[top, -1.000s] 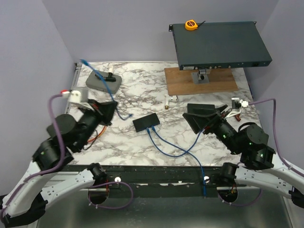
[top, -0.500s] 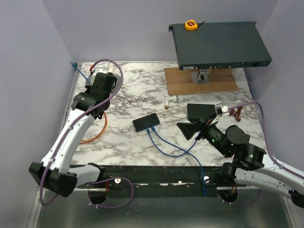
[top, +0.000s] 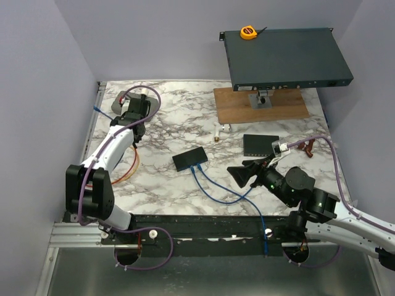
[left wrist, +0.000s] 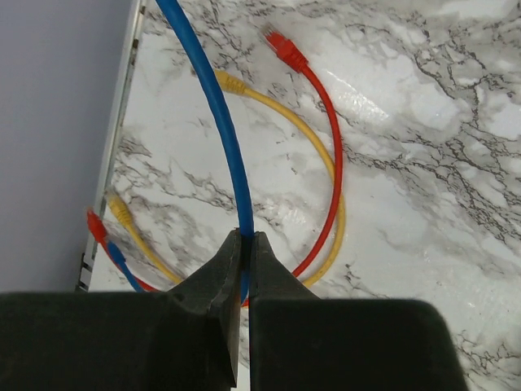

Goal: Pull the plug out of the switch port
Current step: Place the connector at the center of the board.

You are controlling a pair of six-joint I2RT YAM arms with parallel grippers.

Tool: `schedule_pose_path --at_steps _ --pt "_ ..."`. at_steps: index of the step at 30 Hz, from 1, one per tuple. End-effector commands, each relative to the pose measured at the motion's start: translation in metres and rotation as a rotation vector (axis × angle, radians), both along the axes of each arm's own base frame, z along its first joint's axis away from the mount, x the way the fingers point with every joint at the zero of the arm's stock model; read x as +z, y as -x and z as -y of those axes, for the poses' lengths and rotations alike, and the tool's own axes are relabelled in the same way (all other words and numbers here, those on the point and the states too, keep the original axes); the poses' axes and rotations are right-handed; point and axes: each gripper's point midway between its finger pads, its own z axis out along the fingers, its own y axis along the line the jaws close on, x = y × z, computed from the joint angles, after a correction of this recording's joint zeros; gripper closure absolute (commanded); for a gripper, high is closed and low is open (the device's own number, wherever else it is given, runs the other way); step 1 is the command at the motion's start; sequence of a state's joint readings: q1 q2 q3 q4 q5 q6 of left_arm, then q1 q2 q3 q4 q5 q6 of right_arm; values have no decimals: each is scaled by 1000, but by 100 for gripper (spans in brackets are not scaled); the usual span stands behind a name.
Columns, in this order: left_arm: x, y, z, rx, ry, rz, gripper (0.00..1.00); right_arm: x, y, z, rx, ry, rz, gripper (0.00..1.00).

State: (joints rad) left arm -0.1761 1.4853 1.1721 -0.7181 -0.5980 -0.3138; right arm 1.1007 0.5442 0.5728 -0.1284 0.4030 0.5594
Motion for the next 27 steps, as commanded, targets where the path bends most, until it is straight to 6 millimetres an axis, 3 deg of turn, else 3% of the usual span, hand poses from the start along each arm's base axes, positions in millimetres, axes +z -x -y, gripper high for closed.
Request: schedule_pose_path --at_steps 1,4,6,10,13,15,16,23,27 --pt "-24 -14 7 14 70 22 100 -11 2 1 -4 -7 -30 17" --pt "-38 -17 12 2 103 -7 100 -17 1 3 -14 8 -41 17" --pt "-46 -19 18 -11 131 -11 93 -20 1 3 -19 19 -48 17" --pt "-59 -18 30 -46 202 -22 51 -21 -1 2 -24 44 -51 16" --pt "-51 -16 34 -41 238 26 36 -20 -3 3 -39 58 -56 15" --pt "-35 -18 39 -41 290 97 19 -20 -6 3 -52 71 -57 14" --pt "-22 -19 41 -36 315 140 3 -20 -6 3 -56 75 -55 13" --pt "77 -10 63 -36 520 471 2 -14 -15 2 -96 69 -51 11" --pt "126 10 112 -194 704 598 2 -17 -21 -2 -121 82 -50 11"
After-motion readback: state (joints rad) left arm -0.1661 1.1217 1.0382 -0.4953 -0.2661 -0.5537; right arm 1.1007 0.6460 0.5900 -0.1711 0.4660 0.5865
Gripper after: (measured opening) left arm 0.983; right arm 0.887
